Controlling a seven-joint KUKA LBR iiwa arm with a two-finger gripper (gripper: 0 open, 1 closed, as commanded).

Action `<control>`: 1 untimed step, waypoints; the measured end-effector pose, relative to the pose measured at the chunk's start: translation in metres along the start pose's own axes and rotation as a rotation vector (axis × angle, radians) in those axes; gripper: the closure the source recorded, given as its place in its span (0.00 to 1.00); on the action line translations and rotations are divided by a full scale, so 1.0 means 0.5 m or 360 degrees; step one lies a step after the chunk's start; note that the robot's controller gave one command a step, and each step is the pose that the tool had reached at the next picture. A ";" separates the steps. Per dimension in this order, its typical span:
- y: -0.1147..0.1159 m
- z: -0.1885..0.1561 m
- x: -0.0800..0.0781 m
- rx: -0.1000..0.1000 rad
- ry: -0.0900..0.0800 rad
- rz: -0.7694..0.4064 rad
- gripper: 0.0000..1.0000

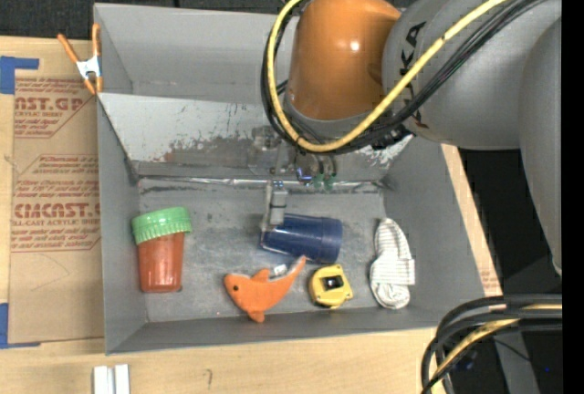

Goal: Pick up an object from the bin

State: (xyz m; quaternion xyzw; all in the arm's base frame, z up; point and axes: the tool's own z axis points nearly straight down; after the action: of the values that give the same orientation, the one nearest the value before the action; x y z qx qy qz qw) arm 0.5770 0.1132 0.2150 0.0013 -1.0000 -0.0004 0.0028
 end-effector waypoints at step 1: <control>-0.001 -0.010 -0.003 -0.0001 -0.0012 0.0002 0.00</control>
Offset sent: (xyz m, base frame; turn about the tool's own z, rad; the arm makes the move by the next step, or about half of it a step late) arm -0.0059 -0.0676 -0.0957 -0.0309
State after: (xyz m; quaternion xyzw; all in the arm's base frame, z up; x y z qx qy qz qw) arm 0.5783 0.1126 0.2201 0.0006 -1.0000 -0.0008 -0.0010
